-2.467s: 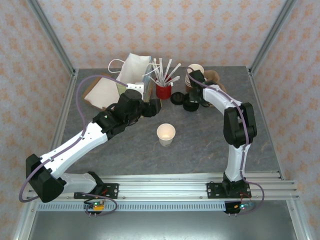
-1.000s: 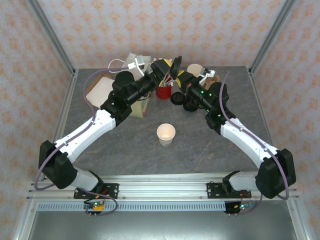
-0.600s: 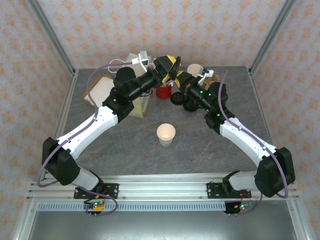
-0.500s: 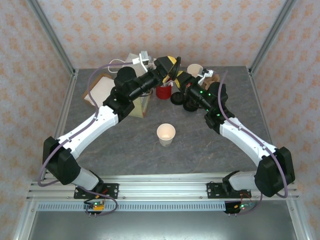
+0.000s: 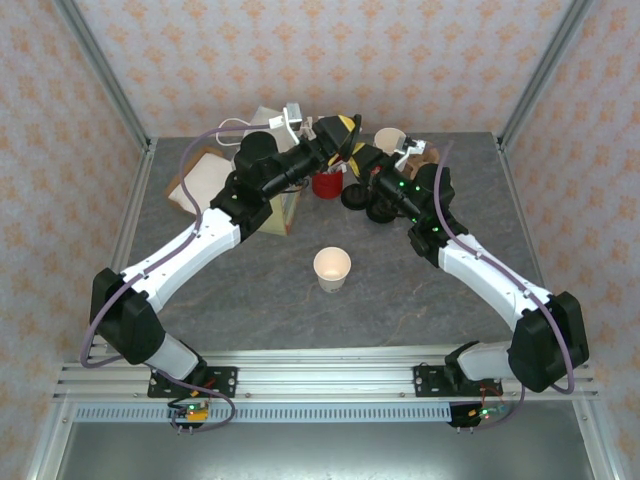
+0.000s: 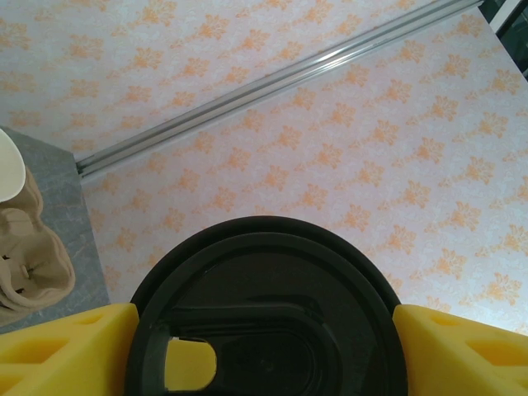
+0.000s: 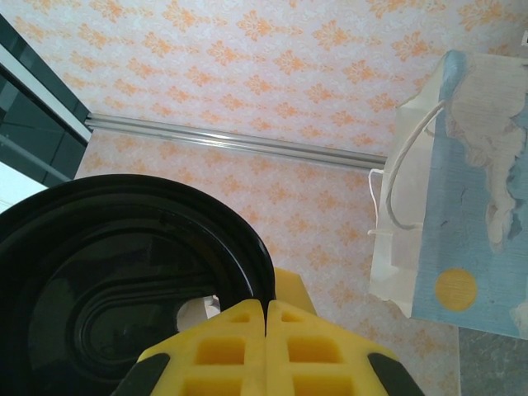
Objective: Pack the takeout coffee
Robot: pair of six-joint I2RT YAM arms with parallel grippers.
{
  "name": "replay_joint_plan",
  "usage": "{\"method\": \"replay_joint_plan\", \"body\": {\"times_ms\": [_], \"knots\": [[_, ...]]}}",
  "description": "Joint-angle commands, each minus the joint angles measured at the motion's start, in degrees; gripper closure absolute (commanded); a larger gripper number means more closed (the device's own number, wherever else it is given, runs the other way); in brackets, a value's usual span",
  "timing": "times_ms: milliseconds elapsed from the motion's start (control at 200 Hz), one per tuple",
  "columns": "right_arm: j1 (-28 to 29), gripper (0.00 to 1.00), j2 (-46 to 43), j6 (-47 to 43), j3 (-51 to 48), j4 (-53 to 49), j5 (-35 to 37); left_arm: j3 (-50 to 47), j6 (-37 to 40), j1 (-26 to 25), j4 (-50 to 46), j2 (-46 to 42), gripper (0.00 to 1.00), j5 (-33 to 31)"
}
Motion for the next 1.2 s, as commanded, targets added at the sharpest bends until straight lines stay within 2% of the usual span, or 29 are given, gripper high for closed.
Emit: {"method": "replay_joint_plan", "body": {"times_ms": [0,465,525,646,716,796,876,946,1036,1196], "knots": [[0.34,0.96,0.09,-1.43,2.15,1.73,-0.89,1.79,0.20,0.12,-0.75,0.65,0.22,1.73],[0.33,0.94,0.00,-2.61,2.42,-0.32,0.45,1.26,0.52,0.21,-1.77,0.56,0.38,1.20],[0.33,0.89,-0.23,-3.10,2.26,-1.15,0.76,1.18,1.40,0.20,-2.49,0.24,0.39,0.52],[0.04,0.69,-2.27,-5.48,1.22,-4.56,2.24,0.52,4.70,0.21,-5.13,-1.07,0.39,-1.63],[-1.16,0.59,-5.38,-9.44,0.60,-11.07,3.93,-0.49,8.46,0.15,-7.92,-2.65,0.39,-3.27],[-3.14,0.53,-10.86,-17.76,1.13,-24.88,9.18,-2.59,15.18,-0.42,-13.21,-5.43,0.40,-6.53],[-4.05,0.50,-15.45,-29.48,3.44,-40.19,19.78,-5.44,26.26,-3.66,-20.97,-9.29,0.41,-14.66],[-4.23,0.48,-17.98,-37.83,4.82,-48.64,27.37,-8.08,35.53,-7.78,-26.69,-12.02,0.40,-22.95],[-4.43,0.44,-19.60,-45.60,5.81,-54.32,31.66,-12.21,42.05,-10.85,-30.65,-14.58,0.40,-27.20],[-4.75,0.43,-18.46,-52.62,8.14,-60.35,32.68,-19.01,47.69,-14.30,-34.15,-16.36,0.40,-30.40]]}}
